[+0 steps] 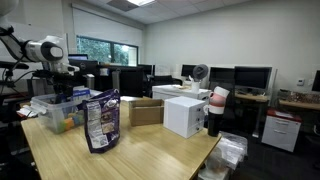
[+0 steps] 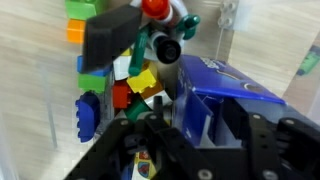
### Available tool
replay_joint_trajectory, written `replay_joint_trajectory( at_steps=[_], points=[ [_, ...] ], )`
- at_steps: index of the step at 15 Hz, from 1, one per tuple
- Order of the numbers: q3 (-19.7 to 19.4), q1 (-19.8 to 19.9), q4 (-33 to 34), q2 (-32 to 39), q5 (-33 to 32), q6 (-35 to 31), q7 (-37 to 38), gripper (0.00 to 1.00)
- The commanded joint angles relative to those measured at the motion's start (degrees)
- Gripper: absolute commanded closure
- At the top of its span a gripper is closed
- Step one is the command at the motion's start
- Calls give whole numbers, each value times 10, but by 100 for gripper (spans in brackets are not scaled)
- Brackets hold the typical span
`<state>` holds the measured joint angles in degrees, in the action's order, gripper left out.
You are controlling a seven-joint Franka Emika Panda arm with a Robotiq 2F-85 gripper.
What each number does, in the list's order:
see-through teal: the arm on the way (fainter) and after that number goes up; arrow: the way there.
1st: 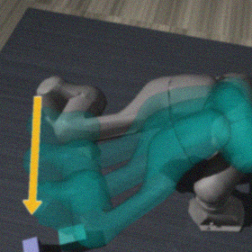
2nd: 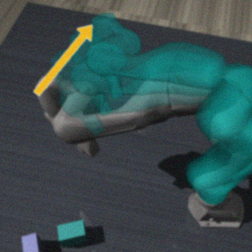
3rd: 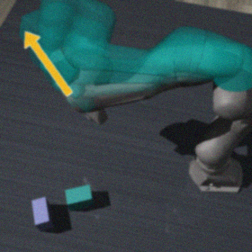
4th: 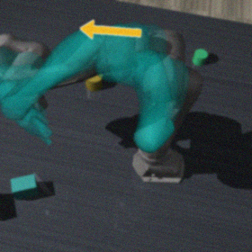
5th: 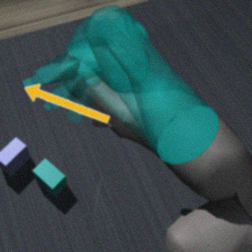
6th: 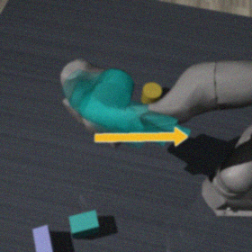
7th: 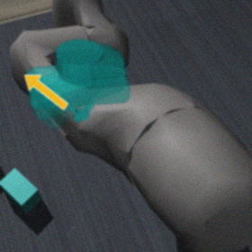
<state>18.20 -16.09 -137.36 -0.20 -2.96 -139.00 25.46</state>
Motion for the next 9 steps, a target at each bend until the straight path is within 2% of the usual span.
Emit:
replay_joint_trajectory(
  at_steps=[1,6,9],
  points=[
    [-3,-5,0,3,0,-5,-1,65],
    [-2,-6,1,5,0,-5,-1,90],
    [-2,-6,1,5,-1,-5,0,96]
  ],
)
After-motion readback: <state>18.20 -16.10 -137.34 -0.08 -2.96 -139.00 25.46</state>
